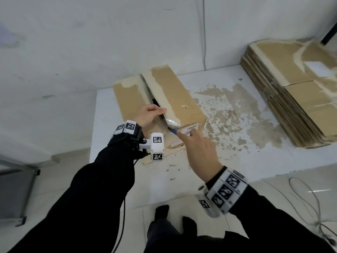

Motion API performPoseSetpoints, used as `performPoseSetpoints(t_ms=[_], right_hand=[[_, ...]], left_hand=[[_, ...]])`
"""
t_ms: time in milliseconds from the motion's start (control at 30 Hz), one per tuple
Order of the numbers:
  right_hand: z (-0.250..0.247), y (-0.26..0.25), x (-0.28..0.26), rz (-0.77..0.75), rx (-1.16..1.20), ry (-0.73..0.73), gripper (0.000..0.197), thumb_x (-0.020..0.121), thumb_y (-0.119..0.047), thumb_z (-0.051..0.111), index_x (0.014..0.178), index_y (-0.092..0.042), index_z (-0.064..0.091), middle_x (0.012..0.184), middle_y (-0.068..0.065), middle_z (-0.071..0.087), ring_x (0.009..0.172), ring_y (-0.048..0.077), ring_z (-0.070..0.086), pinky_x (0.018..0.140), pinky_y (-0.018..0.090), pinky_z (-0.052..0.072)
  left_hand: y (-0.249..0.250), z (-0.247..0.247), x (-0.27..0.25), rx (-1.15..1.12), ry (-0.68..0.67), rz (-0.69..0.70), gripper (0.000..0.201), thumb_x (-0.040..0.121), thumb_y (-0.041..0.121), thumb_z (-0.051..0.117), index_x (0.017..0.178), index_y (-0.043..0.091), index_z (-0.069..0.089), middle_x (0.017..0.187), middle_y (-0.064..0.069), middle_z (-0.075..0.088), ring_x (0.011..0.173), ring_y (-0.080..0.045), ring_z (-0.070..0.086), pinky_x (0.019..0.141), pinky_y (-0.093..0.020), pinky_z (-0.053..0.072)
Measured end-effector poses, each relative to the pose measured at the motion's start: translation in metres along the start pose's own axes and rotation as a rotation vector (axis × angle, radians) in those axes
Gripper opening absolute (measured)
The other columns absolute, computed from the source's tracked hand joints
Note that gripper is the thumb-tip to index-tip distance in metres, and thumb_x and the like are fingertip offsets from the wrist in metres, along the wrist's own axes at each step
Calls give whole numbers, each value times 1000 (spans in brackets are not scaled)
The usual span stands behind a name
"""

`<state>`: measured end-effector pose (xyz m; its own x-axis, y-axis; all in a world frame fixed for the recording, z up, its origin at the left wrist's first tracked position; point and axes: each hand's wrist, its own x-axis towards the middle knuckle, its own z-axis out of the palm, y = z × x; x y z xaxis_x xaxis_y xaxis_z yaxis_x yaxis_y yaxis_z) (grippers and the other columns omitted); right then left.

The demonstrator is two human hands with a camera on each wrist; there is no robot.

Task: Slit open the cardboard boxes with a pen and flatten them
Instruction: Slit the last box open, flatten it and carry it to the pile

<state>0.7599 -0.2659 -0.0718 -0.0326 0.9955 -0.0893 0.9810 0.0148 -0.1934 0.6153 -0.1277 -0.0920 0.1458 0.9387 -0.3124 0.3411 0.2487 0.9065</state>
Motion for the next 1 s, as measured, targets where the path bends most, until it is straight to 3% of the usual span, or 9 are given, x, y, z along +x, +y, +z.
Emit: performPoseSetpoints(t_ms=[133,233,367,500,600,700,767,867,1000], right_hand=[[-3,24,1,54,26,40,62,93,-2,47,146,-29,30,107,9,49,65,11,47,53,20,43],[-15,65,-14,43,192,21,47,97,-6,44,139,-27,45,84,7,56,61,16,48,55,27,42],[-22,82,-27,-60,538,-6,38,98,-13,48,132,-30,50,81,1,66,49,12,44,49,22,37],[-29,95,-1,-7,688,188,23,98,-17,47,117,-21,58,85,2,65,66,22,57,52,24,41],[-27,106,31,79,726,257,23,101,-18,38,120,-14,51,82,3,56,55,3,42,47,13,35],[-17,107,53,234,847,166,25,102,-19,31,124,-11,42,86,8,55,58,11,49,50,24,39],[-7,96,51,317,1082,82,19,103,-19,29,119,-14,37,104,11,54,72,18,57,55,30,48],[7,71,31,347,1241,71,16,103,-19,28,118,-18,35,107,7,53,85,25,63,62,34,54],[18,66,17,296,1261,22,18,101,-15,36,117,-17,45,103,8,56,87,15,66,60,30,57]], left_hand=[[4,-1,-4,-53,3,-27,17,85,29,69,74,18,62,74,9,59,71,-7,51,68,-21,37],[5,5,0,141,-42,-44,27,85,39,67,71,19,55,74,4,55,70,-12,50,67,-24,37],[3,10,4,499,-61,89,35,81,40,71,71,17,47,70,3,53,66,-15,48,64,-29,36],[17,-18,-6,741,-238,210,31,83,35,71,73,20,46,71,6,50,69,-15,48,62,-27,34],[35,-53,-14,1094,-335,187,21,87,37,65,94,24,50,86,9,55,85,-14,52,80,-27,34],[43,-78,-9,1336,-292,117,13,89,30,57,101,33,52,98,10,62,95,-13,54,90,-32,23],[43,-77,-5,1380,-283,57,18,87,36,52,106,36,54,102,8,61,98,-15,53,93,-35,24],[39,-36,-7,1220,-374,71,45,76,65,58,109,36,53,104,10,57,102,-17,49,99,-39,30],[38,35,-21,1193,-481,203,66,68,61,73,112,15,53,105,-1,55,96,-21,51,87,-34,43]])
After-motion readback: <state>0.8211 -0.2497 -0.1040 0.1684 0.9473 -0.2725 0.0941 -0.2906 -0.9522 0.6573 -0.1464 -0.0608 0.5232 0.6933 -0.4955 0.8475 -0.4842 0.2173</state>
